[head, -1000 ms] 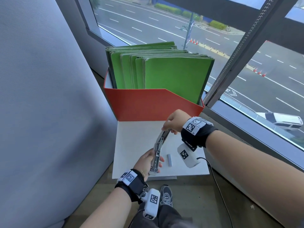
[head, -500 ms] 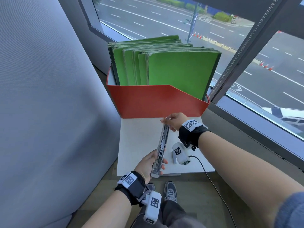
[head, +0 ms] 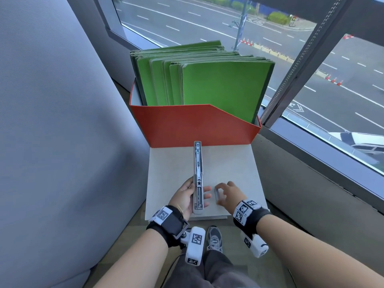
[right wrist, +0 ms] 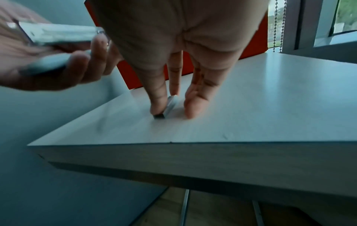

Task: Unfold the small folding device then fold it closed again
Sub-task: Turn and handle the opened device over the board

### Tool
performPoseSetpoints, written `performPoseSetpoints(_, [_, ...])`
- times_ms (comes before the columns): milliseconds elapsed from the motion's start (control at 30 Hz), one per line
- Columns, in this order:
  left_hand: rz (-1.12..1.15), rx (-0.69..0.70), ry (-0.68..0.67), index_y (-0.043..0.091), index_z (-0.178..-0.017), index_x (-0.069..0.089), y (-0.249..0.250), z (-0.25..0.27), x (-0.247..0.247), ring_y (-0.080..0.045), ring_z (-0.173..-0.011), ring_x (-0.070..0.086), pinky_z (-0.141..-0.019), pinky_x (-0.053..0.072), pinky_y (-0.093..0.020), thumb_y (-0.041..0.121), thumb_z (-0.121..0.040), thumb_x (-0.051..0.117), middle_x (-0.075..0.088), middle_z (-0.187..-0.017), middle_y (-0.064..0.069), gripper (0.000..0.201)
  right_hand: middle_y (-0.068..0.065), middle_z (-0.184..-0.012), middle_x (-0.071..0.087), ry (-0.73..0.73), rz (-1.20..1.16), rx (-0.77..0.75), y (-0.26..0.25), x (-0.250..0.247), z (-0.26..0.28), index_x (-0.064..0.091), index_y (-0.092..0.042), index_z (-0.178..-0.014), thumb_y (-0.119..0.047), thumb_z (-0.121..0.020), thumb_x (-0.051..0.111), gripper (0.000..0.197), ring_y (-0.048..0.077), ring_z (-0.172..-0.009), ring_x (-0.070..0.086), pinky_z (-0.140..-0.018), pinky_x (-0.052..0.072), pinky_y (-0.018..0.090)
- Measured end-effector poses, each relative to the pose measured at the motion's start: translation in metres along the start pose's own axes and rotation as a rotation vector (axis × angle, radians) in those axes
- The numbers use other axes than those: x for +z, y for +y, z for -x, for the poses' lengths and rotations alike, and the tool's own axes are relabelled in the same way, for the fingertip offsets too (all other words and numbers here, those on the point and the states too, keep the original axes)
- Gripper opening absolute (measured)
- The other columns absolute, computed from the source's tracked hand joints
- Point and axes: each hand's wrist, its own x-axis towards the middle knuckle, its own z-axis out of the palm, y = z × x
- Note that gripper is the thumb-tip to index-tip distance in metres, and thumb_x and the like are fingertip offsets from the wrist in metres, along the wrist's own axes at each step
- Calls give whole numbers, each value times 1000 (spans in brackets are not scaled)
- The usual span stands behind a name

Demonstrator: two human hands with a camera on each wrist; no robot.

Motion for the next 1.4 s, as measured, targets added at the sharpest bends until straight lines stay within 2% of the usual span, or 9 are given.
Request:
performPoseSetpoints(167, [-15,-7,6,24,-111,59,0,-1,3,-28,-76,73,-70,58,-41,17,-101,34,77,-92,-15,28,7,-99,61,71,-124,-15,1,-3,-5,56,-18,-91,-3,-75,71,26,24,-79,59,-70,51,31])
performPoseSetpoints(267, [-38,-4,18,25,-113,59,0,-2,3,-29,-81,72,-73,57,-42,16,-101,33,78,-93,-12,30,11,-86,73,117,-290,-6,1,-16,-4,55,-19,-75,0,-76,65,21,30,-77,69,-71,58,38])
performPoseSetpoints(467, [-44,-1,15,23,-117,55,2,-5,5,-26,-79,72,-77,54,-43,17,-102,30,78,-88,-8,30,21,-83,75,181,-692,-222,-25,-60,13,59,-10,-85,2,-80,68,16,35,-75,72,-78,59,49])
performPoseSetpoints(567, [-61,9,4,24,-108,59,3,-6,10,-26,-78,71,-74,54,-42,17,-101,32,76,-85,-7,28,20,-85,73,152,-657,-306,-46,-65,22,61,-12,-84,-1,-79,71,15,36,-75,72,-75,60,47])
performPoseSetpoints(800, [-68,3,-6,27,-103,60,3,-11,13,-22,-71,73,-67,55,-39,16,-101,34,78,-73,-1,28,16,-83,72,157,-575,-267,-55,-57,22,59,-25,-77,-1,-77,72,27,30,-71,72,-76,60,50])
performPoseSetpoints(1000, [-78,9,-2,26,-104,62,4,-13,14,-23,-71,73,-74,54,-43,17,-101,35,78,-76,-3,28,19,-83,71,167,-575,-269,-57,-63,22,61,-12,-84,1,-78,70,16,35,-71,71,-72,61,50])
performPoseSetpoints(1100, [-77,12,-1,25,-106,62,4,-14,15,-22,-70,73,-73,54,-42,18,-101,34,78,-77,-3,29,18,-79,70,168,-573,-277,-57,-65,20,60,-14,-81,2,-78,68,19,38,-70,70,-70,61,49])
performPoseSetpoints(1267, [-63,13,-13,23,-111,60,5,-16,16,-22,-70,73,-65,57,-39,18,-101,36,77,-74,0,27,5,-75,68,164,-463,-298,-58,-64,19,57,-27,-74,1,-78,68,30,28,-70,71,-71,62,42])
performPoseSetpoints(1400, [-49,8,-14,24,-110,61,6,-17,18,-23,-71,73,-65,57,-38,18,-100,38,76,-75,-1,26,2,-74,66,170,-407,-311,-58,-62,18,61,-20,-80,0,-77,69,21,17,-68,64,-66,54,23])
